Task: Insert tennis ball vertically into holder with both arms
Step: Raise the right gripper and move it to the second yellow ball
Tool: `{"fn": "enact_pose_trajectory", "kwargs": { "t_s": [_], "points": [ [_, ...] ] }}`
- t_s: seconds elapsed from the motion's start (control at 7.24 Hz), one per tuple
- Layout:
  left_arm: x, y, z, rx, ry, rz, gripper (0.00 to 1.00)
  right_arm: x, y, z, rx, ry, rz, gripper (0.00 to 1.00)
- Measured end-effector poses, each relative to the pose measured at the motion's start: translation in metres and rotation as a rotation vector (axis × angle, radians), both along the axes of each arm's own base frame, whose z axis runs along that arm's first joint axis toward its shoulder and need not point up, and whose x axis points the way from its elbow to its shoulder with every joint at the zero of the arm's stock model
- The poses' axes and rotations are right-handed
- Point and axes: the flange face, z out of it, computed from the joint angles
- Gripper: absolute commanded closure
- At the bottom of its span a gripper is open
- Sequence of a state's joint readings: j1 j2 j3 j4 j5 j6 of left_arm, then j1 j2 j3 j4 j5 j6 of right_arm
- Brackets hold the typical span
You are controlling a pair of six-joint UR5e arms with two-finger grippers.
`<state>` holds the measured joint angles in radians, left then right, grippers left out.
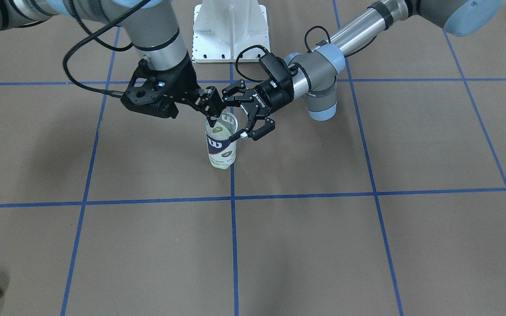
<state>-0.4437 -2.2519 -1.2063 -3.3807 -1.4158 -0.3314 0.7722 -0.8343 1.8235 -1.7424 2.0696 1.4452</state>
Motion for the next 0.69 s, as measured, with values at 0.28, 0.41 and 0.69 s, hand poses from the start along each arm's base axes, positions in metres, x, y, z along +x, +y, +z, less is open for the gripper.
{"fn": "enact_pose_trajectory", "kwargs": {
  "t_s": [0.28,0.41,0.69],
  "points": [
    [0.000,0.000,0.000,0.000,0.001,0.000,0.12,0.083,-0.055,0.066,0.016,0.038,-0.025,0.01],
    [0.000,0.000,0.000,0.000,0.001,0.000,0.12,0.118,-0.091,0.109,0.010,0.089,-0.023,0.01],
    [0.000,0.000,-0.001,0.001,0.001,0.000,0.12,0.166,-0.170,0.205,0.009,0.186,0.018,0.02]
  ]
}}
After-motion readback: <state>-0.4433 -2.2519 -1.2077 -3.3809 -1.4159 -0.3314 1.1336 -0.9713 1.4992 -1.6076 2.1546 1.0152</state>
